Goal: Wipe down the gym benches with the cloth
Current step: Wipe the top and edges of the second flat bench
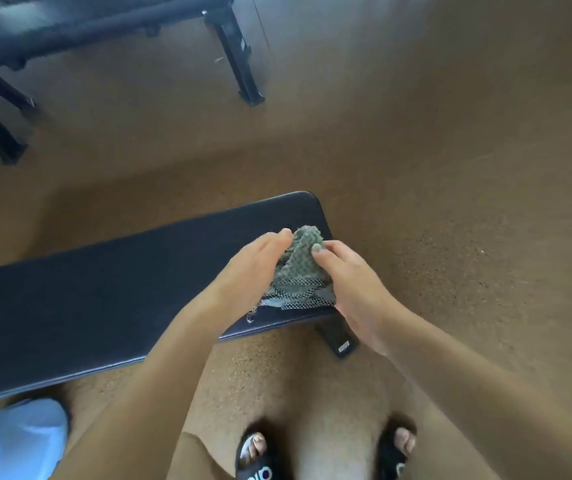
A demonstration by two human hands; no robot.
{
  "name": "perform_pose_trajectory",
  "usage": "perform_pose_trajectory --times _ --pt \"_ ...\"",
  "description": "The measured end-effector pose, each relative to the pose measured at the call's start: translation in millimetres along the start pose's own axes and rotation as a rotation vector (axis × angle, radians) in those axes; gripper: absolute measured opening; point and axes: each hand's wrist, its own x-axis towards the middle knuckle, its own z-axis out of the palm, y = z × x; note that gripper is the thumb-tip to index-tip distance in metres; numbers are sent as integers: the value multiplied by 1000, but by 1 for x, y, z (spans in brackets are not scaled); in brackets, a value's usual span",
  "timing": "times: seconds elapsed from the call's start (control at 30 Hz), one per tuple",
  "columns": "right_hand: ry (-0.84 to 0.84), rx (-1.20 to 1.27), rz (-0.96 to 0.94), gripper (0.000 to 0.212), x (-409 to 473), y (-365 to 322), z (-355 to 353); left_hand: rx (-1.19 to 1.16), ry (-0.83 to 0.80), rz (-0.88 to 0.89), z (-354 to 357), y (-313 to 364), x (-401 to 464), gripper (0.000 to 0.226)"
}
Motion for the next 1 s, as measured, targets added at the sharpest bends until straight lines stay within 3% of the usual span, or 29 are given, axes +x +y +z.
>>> perform_pose_trajectory --times 0.07,0.13,0.2,0.3,0.4,0.5,0.57,0.7,0.73,0.87,1.0 --pt "36 291 180 34 -24 -42 -7 8 -27 -78 -8 37 -18 53" --pt "-6 391 243 46 -54 -87 -21 15 -61 -74 -14 79 -43 26" --pt "-53 406 274 53 -85 -133 -36 29 -112 -72 -21 122 -68 16" --pt "-147 390 245 39 -127 -190 -62 -3 -178 -102 -31 184 -100 15" --pt "-193 302 227 60 -163 -237 -85 -29 -256 -109 -37 248 -127 20" --pt "-155 166 168 69 -194 -274 -102 57 -299 -81 -37 297 -147 8" --pt "-111 202 155 66 -215 -300 -117 103 -312 -55 -31 335 -159 8" --pt "83 264 172 26 -239 -336 -147 181 -290 -15 -14 397 -177 16" --pt "101 290 186 26 -242 -341 -154 192 -284 -16 -10 408 -178 18" --pt "132 545 264 49 -250 -371 -172 205 -248 -14 3 437 -177 22" --pt "23 668 288 85 -239 -401 -192 203 -177 -8 4 456 -162 17"
